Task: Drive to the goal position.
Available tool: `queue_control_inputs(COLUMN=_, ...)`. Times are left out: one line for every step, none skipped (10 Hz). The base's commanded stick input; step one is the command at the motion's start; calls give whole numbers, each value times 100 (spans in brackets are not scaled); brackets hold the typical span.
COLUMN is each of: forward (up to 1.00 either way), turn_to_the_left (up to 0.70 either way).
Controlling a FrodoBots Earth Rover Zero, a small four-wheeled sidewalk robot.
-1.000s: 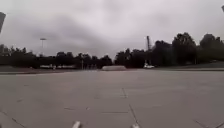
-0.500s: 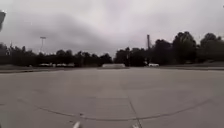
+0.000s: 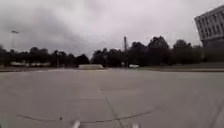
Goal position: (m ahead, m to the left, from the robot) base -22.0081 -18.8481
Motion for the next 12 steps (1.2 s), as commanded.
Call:
queue_control_inputs(forward=0, turn_to_the_left=-69)
queue_control_inputs(forward=0, turn_to_the_left=-69)
queue_control_inputs(forward=0, turn_to_the_left=-69)
queue_control_inputs(forward=0, turn_to_the_left=-68)
queue_control_inputs(forward=0, turn_to_the_left=-69)
queue_control_inputs(forward=0, turn_to_the_left=-69)
queue_control_inputs(forward=0, turn_to_the_left=-68)
queue_control_inputs(forward=0, turn_to_the_left=-69)
queue_control_inputs(forward=0, turn_to_the_left=-69)
queue_control_inputs(forward=0, turn_to_the_left=-68)
queue_control_inputs(forward=0, turn_to_the_left=-69)
queue_control_inputs(forward=0, turn_to_the_left=-69)
